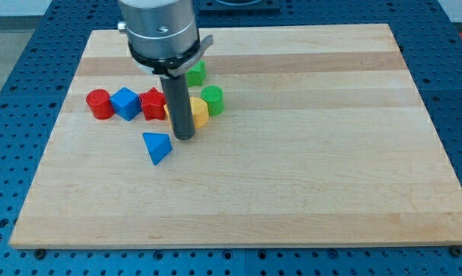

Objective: Move the hexagon into the red star

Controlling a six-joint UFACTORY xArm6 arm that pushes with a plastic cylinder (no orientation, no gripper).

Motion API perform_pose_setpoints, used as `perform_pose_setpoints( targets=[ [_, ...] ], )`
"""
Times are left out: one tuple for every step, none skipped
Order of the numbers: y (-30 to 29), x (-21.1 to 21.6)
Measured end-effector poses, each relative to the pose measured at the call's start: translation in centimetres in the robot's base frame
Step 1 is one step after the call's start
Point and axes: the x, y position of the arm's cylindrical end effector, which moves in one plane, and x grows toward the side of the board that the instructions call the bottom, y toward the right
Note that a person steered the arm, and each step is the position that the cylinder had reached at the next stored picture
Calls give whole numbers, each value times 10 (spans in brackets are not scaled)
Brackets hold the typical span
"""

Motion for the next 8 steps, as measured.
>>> perform_pose_setpoints(
  targets=[
    [-11, 0],
    [-11, -3],
    [-11, -11],
    [-11, -18],
    [-11, -26],
    [-11, -24],
    [-10, -6],
    [-2, 0]
  ],
)
